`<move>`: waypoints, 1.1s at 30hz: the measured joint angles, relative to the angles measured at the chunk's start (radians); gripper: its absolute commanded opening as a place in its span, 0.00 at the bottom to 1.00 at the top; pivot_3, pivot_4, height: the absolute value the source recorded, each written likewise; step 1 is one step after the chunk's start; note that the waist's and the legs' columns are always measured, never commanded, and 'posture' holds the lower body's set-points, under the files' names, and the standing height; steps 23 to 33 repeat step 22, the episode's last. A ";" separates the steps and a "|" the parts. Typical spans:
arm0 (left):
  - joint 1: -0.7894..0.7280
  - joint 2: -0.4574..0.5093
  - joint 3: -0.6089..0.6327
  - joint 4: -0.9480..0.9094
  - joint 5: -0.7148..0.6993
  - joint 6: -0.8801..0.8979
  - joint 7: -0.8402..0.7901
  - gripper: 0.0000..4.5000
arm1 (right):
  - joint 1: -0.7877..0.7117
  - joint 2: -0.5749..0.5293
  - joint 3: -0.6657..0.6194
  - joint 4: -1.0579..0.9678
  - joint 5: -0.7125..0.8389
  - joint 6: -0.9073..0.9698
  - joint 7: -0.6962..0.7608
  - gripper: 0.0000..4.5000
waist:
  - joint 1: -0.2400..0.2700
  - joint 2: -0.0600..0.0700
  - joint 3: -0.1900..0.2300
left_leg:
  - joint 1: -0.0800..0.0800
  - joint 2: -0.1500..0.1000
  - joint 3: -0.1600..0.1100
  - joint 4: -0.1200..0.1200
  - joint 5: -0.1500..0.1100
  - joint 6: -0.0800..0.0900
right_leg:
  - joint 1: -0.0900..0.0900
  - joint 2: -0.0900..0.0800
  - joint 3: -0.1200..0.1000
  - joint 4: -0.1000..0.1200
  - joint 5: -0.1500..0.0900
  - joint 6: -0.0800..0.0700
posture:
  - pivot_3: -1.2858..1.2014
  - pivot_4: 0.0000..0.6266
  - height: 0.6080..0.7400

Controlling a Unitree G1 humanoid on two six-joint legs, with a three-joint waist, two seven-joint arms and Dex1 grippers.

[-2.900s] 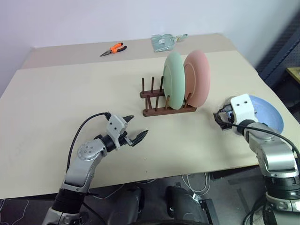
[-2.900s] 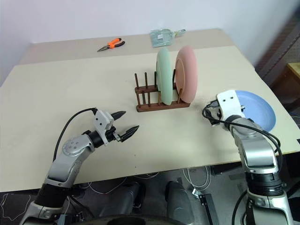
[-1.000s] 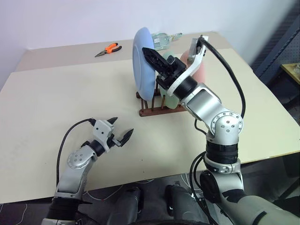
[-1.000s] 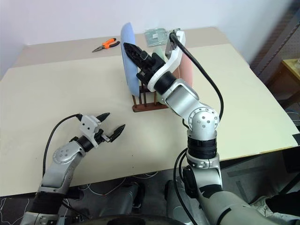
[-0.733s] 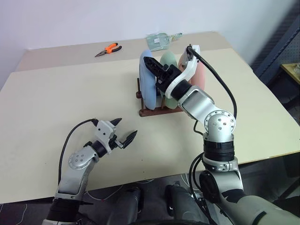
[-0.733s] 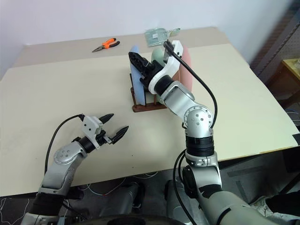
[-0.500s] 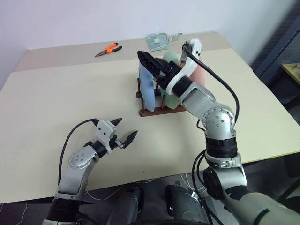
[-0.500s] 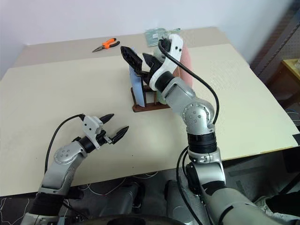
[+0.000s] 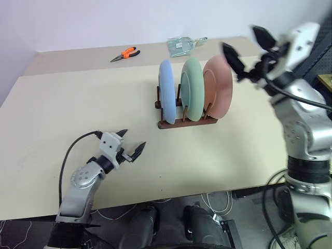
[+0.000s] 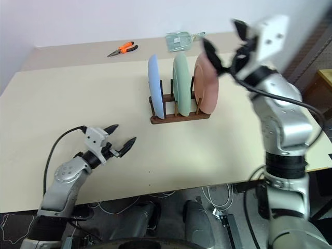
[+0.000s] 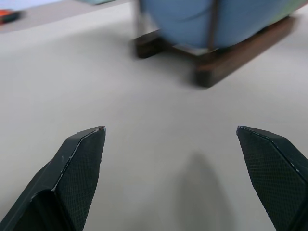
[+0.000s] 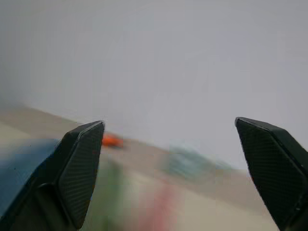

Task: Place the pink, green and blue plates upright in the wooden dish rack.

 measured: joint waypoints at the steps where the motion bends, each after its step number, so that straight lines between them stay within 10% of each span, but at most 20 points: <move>1: 0.002 0.000 0.011 0.012 0.001 -0.009 0.007 1.00 | 0.077 -0.018 -0.030 0.043 -0.026 -0.020 0.013 0.99 | -0.001 0.000 0.000 | 0.000 0.000 0.000 0.000 0.000 0.000 | 0.000 0.000 0.000 0.000 0.000 0.000 | 0.52 0.24 1.00; 9: 0.003 0.001 0.018 0.057 0.024 -0.056 0.026 1.00 | 0.376 -0.033 0.106 0.140 -0.159 -0.112 0.222 0.99 | -0.027 0.003 0.001 | 0.002 0.003 0.004 0.001 0.000 0.000 | 0.000 0.001 0.001 0.001 0.000 0.000 | 0.52 0.24 1.00; 33: 0.052 0.022 0.024 0.052 0.024 -0.074 0.034 1.00 | 0.285 0.036 0.112 0.309 -0.184 -0.237 0.269 0.99 | -0.009 0.003 0.001 | 0.002 0.002 0.004 0.001 0.000 0.000 | 0.000 0.000 0.001 0.001 0.000 0.000 | 0.52 0.24 1.00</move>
